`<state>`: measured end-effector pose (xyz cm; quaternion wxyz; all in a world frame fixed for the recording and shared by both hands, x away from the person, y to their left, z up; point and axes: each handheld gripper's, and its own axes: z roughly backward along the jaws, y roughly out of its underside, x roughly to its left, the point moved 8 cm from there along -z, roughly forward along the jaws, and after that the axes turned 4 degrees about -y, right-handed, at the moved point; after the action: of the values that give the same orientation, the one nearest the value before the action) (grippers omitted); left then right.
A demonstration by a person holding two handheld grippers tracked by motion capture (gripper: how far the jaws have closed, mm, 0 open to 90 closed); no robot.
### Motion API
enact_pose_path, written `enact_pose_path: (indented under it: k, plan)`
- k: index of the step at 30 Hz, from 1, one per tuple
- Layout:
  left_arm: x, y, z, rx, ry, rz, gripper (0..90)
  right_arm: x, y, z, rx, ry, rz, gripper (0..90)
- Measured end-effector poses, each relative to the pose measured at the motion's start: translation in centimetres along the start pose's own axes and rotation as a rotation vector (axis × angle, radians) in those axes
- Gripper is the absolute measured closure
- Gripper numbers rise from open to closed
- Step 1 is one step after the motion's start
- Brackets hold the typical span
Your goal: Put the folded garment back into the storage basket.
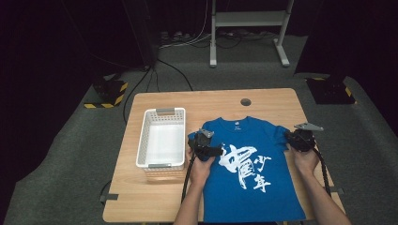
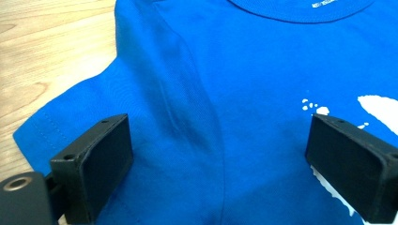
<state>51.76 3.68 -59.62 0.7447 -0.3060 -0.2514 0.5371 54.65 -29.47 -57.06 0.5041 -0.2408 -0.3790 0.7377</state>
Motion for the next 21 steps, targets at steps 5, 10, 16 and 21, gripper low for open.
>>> enact_pose_path:
  k: [5,10,16,21]
  plan:
    - [0.0,0.0,0.0,0.001,-0.002,0.003,7.9,0.7,-0.5,0.5,-0.021,-0.013,0.029,86.1]
    - [0.0,0.0,0.0,0.001,-0.002,0.002,7.9,1.3,-0.8,0.8,-0.038,-0.032,0.045,86.2]
    - [0.0,0.0,0.0,0.001,-0.002,0.002,7.9,2.4,-1.7,1.1,-0.055,-0.054,0.077,86.2]
    - [0.0,0.0,0.0,0.001,-0.002,0.002,7.9,3.5,-2.3,1.0,-0.061,-0.072,0.103,86.2]
